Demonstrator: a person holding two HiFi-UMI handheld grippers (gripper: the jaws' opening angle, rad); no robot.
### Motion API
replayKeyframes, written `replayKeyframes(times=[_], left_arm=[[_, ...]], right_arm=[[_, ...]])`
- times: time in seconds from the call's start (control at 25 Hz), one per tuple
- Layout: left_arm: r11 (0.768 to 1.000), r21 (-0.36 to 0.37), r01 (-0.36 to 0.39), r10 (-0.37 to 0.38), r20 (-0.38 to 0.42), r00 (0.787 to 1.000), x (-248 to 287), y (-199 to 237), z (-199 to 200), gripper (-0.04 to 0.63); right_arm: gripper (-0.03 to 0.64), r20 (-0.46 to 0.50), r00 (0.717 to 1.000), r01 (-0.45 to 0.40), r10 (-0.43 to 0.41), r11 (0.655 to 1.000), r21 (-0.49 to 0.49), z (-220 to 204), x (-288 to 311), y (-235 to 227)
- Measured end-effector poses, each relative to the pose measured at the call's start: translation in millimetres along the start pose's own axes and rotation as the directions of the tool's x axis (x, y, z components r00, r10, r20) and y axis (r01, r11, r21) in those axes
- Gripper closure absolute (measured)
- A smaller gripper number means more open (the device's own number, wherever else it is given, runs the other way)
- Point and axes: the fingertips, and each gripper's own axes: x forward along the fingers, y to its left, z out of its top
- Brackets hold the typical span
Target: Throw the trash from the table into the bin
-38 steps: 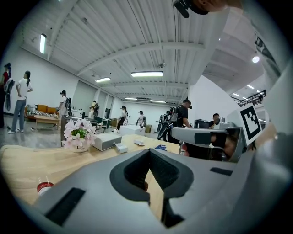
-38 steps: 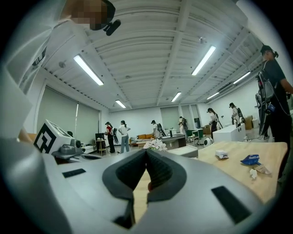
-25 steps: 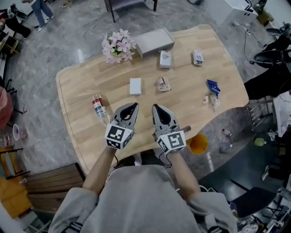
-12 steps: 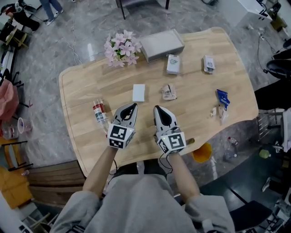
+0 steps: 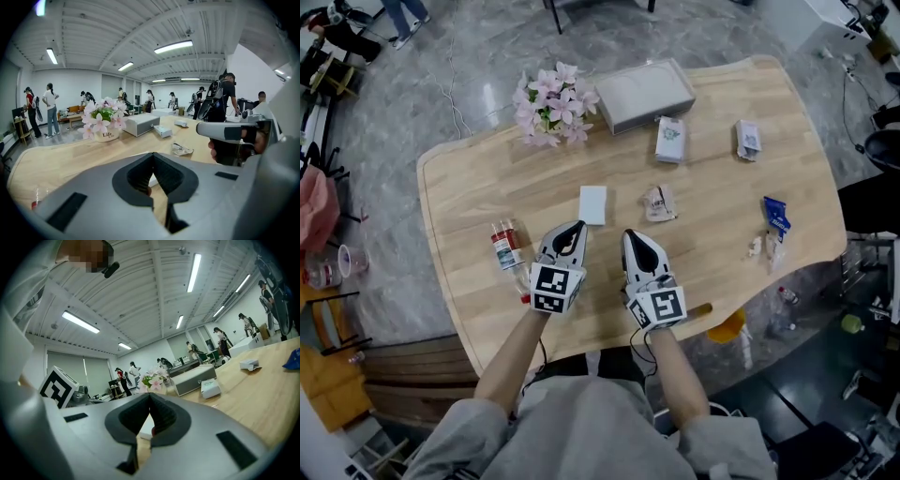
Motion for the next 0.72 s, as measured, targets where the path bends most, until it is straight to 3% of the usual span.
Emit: replayKeyframes(times=[0.24,0.4,0.72], left_arm=[[0.999,-0.016,-0.043,0.043,-0.023,0.999,10.1,9.1,-8.9,0.577],[0.996,-0.066,-0.055,0.049,-0.084,0.995,28.3,6.0,-23.5,0.381],[0.984,-0.109,-0.139,0.117,-0.186,0.976,62.3,-0.5,-47.5,0.251]], right_arm=[[0.612,-0.004,1.0,0.006,-0.006,1.0,0.005,-7.4,6.4,-3.5],[0.612,-0.01,1.0,0.009,-0.009,1.0,0.016,-11.8,6.9,-4.2],[0.612,-0.019,1.0,0.009,-0.008,0.999,0.033,-17.2,4.5,-4.4]])
